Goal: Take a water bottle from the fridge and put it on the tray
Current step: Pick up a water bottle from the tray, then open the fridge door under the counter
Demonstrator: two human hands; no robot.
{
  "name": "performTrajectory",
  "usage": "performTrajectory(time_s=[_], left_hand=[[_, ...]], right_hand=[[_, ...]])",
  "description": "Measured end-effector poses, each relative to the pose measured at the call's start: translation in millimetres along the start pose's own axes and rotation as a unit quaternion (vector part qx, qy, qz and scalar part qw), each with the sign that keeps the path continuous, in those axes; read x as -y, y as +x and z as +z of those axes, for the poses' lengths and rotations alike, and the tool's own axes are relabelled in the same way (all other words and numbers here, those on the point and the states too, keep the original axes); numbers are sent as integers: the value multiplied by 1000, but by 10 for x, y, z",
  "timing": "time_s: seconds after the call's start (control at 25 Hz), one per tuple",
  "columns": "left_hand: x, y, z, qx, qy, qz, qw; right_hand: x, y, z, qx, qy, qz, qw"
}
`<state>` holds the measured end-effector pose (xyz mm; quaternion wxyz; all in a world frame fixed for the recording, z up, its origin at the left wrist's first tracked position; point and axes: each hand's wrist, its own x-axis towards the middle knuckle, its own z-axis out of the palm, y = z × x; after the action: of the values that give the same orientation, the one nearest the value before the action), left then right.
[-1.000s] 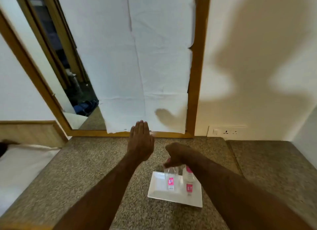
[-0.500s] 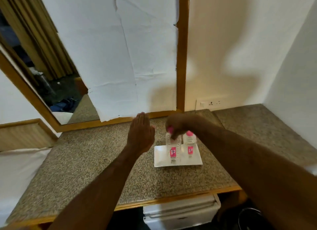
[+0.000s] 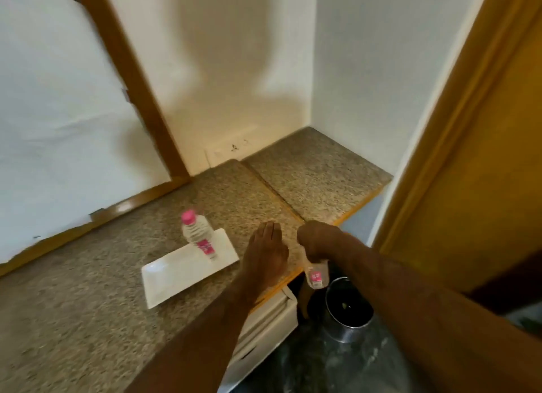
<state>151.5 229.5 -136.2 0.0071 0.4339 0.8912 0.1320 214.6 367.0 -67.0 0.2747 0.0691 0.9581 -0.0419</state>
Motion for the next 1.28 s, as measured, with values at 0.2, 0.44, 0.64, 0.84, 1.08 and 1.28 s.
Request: performTrajectory(time_s=[0.2,0.44,0.64,0.84,1.08,1.28], left_hand=[[-36,777,973,50,22,-18,998],[157,939,1485,21,24,-5,999],[203,956,1536,20,38,-12,999],[94,827,1430,12,16,-29,999],[376,-871,1800,-110,90,-9,990],[1491,-2072,2642,-73,201,77,974]], right_hand=[[-804,513,1598,-41,129,137,981],[-1249,1303,3098,-37,240,248,938],[-1321,1802,3774,-80,312,270,907],[-977,1600,4147,-80,349,321,877],[75,1394,4453,-117,313,132,933],[1130,1957,4394,-214,278,-39,936]])
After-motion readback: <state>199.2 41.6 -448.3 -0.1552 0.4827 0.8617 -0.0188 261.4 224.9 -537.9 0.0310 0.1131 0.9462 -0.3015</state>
